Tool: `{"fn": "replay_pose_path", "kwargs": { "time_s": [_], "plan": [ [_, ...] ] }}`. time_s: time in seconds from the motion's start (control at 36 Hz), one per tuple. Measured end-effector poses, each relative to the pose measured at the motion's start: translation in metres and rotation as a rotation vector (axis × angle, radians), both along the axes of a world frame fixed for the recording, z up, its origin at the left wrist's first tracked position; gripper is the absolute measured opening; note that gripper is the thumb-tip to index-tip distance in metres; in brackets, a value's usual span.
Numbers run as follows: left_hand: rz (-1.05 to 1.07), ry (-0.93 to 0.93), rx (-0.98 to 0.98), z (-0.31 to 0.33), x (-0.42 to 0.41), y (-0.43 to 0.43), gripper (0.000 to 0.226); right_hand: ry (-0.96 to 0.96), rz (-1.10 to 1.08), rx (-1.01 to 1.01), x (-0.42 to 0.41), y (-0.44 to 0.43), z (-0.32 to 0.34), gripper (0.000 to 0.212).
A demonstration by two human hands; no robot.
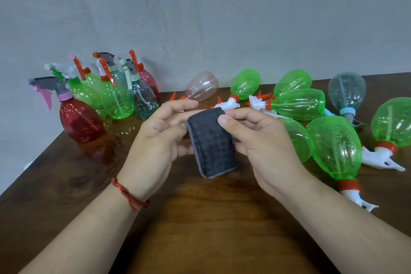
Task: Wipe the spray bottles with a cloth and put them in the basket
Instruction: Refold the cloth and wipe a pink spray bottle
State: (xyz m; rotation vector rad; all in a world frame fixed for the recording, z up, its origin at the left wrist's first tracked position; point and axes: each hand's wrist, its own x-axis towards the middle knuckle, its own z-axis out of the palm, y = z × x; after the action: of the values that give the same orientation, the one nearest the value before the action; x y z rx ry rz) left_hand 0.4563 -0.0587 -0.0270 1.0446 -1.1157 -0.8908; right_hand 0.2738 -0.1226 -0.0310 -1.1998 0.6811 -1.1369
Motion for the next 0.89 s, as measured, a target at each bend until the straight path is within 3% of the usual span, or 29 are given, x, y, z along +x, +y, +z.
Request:
{"fn": "replay_pose_path", "kwargs": {
  "time_s": [0.11, 0.25, 0.39, 0.47, 0.61, 0.72, 0.89],
  "plan": [
    [-0.076, 0.040, 0.083, -0.002, 0.002, 0.001, 0.035, 0.023, -0.070, -0.054, 0.000, -0.003, -0.002, 0.012],
    [0.049, -0.083, 0.053, -0.009, -0.003, -0.003, 0.050, 0.101, -0.098, -0.131, 0.000, -0.004, -0.006, 0.015],
    [0.119, -0.107, -0.081, -0.006, -0.003, -0.001, 0.040, 0.141, 0.163, -0.059, -0.001, -0.004, -0.008, 0.042],
    [0.105, -0.145, -0.085, -0.003, -0.005, 0.001, 0.037, 0.177, 0.285, -0.045, -0.003, -0.004, -0.006, 0.034],
    [0.183, -0.232, 0.019, 0.011, 0.001, -0.005, 0.033, 0.151, 0.136, -0.027, -0.006, -0.008, -0.003, 0.018],
    [0.314, -0.644, 0.229, 0.015, 0.042, -0.054, 0.022, 0.072, 0.051, 0.004, -0.006, -0.013, -0.002, 0.016],
    [0.324, -1.146, 0.436, 0.013, 0.066, -0.143, 0.056, 0.069, 0.014, -0.027, -0.002, -0.011, -0.010, 0.011]
  ]
}}
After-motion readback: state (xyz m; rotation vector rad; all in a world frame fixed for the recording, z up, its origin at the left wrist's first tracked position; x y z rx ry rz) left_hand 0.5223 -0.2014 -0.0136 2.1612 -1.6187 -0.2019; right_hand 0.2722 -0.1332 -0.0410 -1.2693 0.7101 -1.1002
